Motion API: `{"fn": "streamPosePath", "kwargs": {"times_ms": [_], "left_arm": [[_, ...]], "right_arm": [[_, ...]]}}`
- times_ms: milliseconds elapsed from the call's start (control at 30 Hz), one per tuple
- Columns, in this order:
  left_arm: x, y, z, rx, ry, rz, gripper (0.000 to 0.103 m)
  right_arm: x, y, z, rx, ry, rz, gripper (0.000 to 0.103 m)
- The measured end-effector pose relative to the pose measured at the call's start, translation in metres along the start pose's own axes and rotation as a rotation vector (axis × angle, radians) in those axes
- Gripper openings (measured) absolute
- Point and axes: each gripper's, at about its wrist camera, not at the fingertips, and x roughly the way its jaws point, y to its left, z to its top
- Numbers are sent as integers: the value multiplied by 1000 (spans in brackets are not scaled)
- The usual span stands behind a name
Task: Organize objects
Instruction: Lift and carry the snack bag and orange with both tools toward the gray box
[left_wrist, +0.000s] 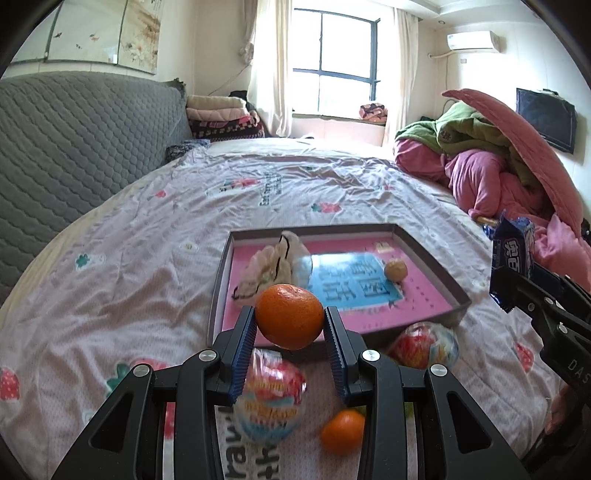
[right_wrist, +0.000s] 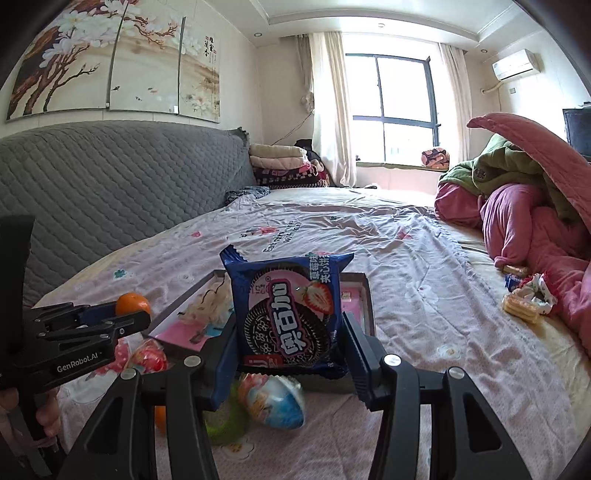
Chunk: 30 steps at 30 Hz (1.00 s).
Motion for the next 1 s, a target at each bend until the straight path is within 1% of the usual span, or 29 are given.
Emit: {"fn": "streamPosePath", "kwargs": {"times_ms": [233,467,867,1000], "left_arm": [[16,-3,14,-3,-5,-1,38],[31,-6,27,3,-10,-7,38],[50,-6,43,1,-13,-5,38],[59,-6,46,3,-3,-2,38]], "right_arm": [[11,-5,7,6,3,0,52],[29,-4,21,-9,-13,-2,52],[55,-8,37,-1,-30,-8,52],[62,-11,40,1,-32,-13,52]]}}
